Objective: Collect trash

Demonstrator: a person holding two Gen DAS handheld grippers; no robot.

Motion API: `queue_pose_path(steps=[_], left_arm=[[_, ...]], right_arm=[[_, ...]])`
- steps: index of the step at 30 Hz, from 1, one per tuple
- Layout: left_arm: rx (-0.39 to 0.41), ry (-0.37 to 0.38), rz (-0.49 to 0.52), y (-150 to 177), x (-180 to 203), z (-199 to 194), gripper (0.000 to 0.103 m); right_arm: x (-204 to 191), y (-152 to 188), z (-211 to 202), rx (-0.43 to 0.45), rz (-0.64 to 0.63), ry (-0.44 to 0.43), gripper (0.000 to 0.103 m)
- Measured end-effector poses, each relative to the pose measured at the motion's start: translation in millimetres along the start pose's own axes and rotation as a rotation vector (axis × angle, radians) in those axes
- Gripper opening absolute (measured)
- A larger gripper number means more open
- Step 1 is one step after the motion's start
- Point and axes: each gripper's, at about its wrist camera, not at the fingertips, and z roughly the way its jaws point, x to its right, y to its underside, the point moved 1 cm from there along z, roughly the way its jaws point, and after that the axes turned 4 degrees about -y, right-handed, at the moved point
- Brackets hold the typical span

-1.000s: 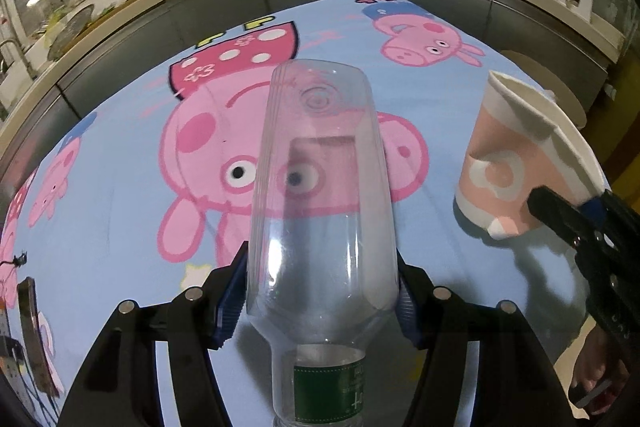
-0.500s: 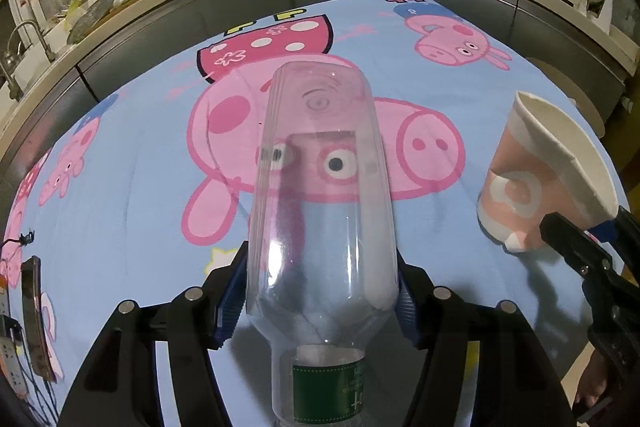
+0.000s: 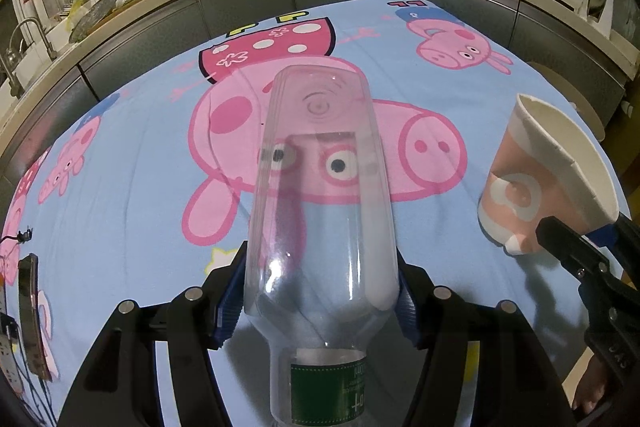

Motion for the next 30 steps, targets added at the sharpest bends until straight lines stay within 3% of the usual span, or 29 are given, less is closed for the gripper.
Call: queue_pose_path(steps=[14, 16, 30], left_arm=[[-0.03, 0.03, -0.022, 2, -3, 11, 0.065], [-0.041, 0.036, -0.03, 4, -3, 14, 0.065], [-0.025, 0.041, -0.035, 5, -5, 15, 0.068]], right_arm=[[1, 1, 9, -0.031, 0.018, 0.007, 0.04], [3, 1, 11, -0.038, 0.025, 0.002, 0.044], [6, 1, 15, -0.039, 0.04, 0.01, 0.049]])
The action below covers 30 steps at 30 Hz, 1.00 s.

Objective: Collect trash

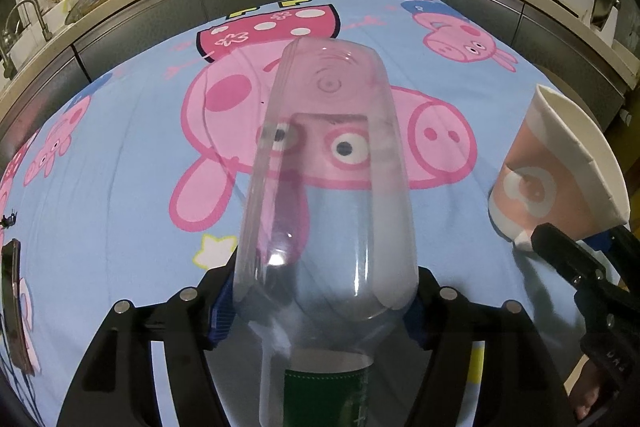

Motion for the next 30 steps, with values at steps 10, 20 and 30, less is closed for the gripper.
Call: queue_pose_path(steps=[10, 20, 30], left_arm=[[0.0, 0.0, -0.003, 0, 0, 0, 0.07], [0.054, 0.059, -0.057, -4, -14, -19, 0.071], [0.055, 0.082, -0.061, -2, -16, -19, 0.08]], right_arm=[[2, -3, -11, 0.036, 0.016, 0.011, 0.049], [-5, -3, -31, 0.099, -0.009, 0.037, 0.054], [-10, -7, -32, 0.115, -0.04, 0.024, 0.054]])
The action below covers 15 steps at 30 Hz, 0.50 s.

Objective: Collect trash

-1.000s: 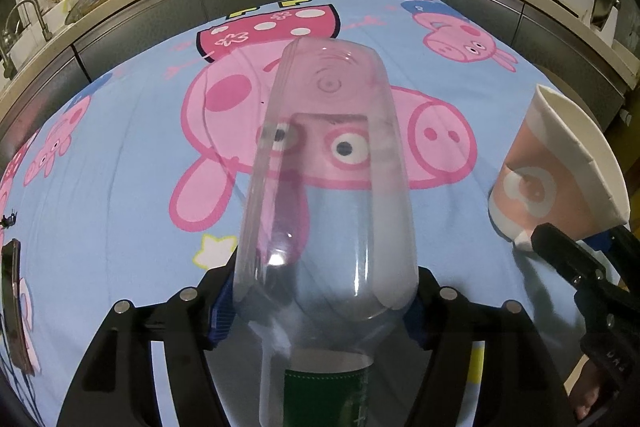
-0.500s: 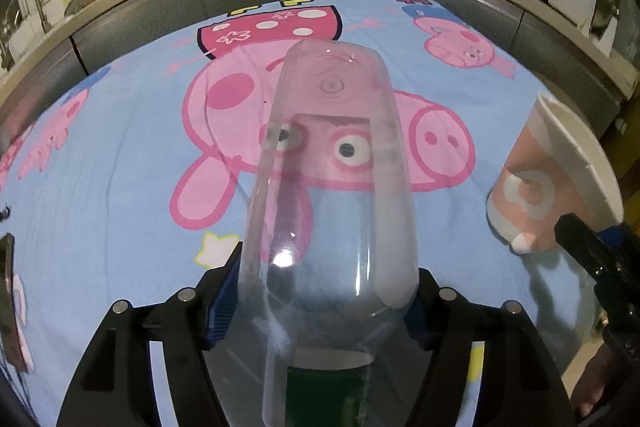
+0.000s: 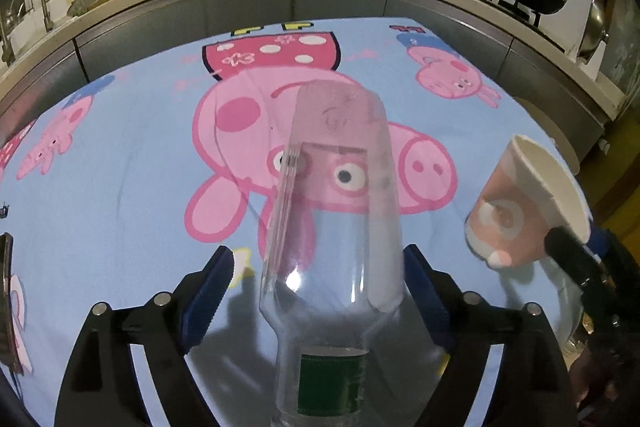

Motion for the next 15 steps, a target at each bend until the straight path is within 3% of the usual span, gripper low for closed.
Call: queue_pose_path(steps=[1, 4, 9, 15], left_arm=[[-0.007, 0.014, 0.008, 0, 1, 3, 0.067], [0.006, 0.016, 0.05, -5, 6, 8, 0.065], [0.029, 0.017, 0.014, -27, -8, 12, 0.064], [0.08, -0.026, -0.086, -68, -56, 18, 0.064]], right_arm=[[0, -1, 4, -0.013, -0.005, -0.01, 0.033], [6, -12, 17, -0.041, 0.003, -0.042, 0.027], [10, -49, 41, -0.025, 0.067, -0.111, 0.025], [-10, -89, 85, -0.013, 0.051, -0.156, 0.025]])
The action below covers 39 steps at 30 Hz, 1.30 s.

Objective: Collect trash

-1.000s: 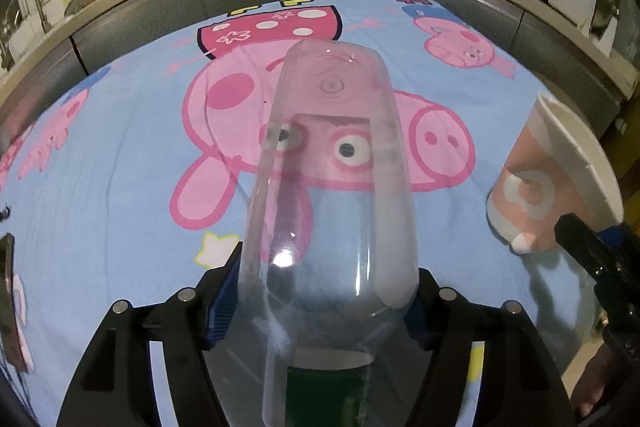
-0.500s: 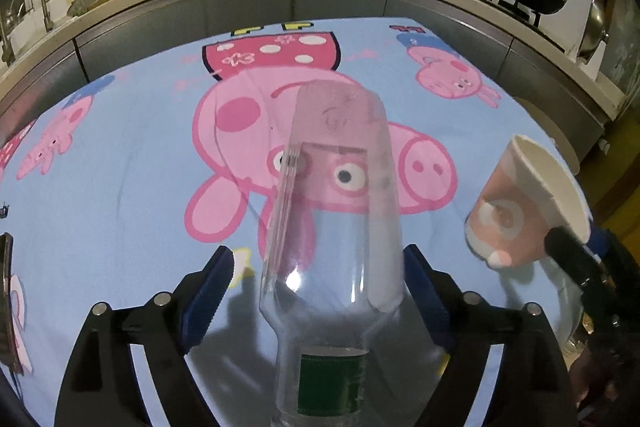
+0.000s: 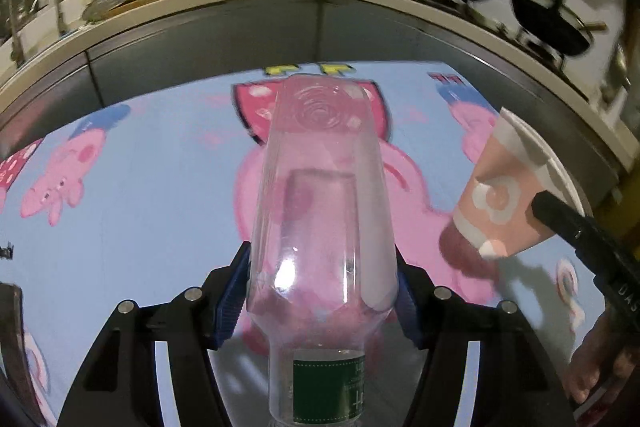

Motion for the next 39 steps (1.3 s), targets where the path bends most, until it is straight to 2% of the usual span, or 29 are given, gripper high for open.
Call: queue_pose_path(steps=[7, 14, 16, 17, 18, 19, 20, 21, 23, 26, 30, 33, 36, 39], left_arm=[[-0.021, -0.027, -0.061, -41, -44, 37, 0.064], [-0.06, -0.081, -0.086, -56, -76, 75, 0.064], [-0.048, -0.084, -0.092, -58, -80, 78, 0.065], [-0.045, -0.093, -0.091, -60, -82, 79, 0.068], [-0.036, -0.113, -0.09, -61, -83, 80, 0.07], [-0.03, -0.142, -0.09, -62, -84, 80, 0.08], [-0.027, -0.159, -0.093, -62, -85, 81, 0.086], [-0.025, -0.164, -0.098, -63, -88, 84, 0.086], [-0.027, -0.15, -0.116, -64, -92, 86, 0.087], [-0.009, -0.169, -0.119, -64, -92, 88, 0.087], [-0.003, -0.176, -0.123, -60, -88, 89, 0.083], [-0.006, -0.193, -0.102, -58, -81, 90, 0.068], [-0.01, -0.222, -0.079, -57, -76, 88, 0.065], [-0.02, -0.214, -0.09, -55, -77, 86, 0.064]], right_arm=[[-17, -47, 87, -0.044, -0.004, -0.032, 0.026], [-29, -67, 150, -0.077, -0.032, -0.017, 0.031], [-34, -67, 162, -0.085, -0.054, -0.012, 0.04], [-36, -67, 166, -0.081, -0.058, -0.01, 0.041], [-38, -67, 169, -0.083, -0.061, -0.003, 0.046], [-40, -66, 172, -0.089, -0.062, -0.003, 0.054], [-40, -65, 174, -0.09, -0.062, -0.001, 0.057], [-40, -64, 176, -0.086, -0.06, 0.0, 0.063], [-40, -60, 176, -0.073, -0.058, 0.003, 0.064], [-38, -57, 179, -0.084, -0.041, -0.011, 0.064], [-36, -59, 178, -0.065, -0.025, -0.041, 0.064], [-37, -60, 181, -0.059, -0.012, -0.062, 0.063], [-36, -62, 181, -0.046, 0.004, -0.068, 0.061], [-34, -62, 182, -0.054, 0.01, -0.067, 0.061]])
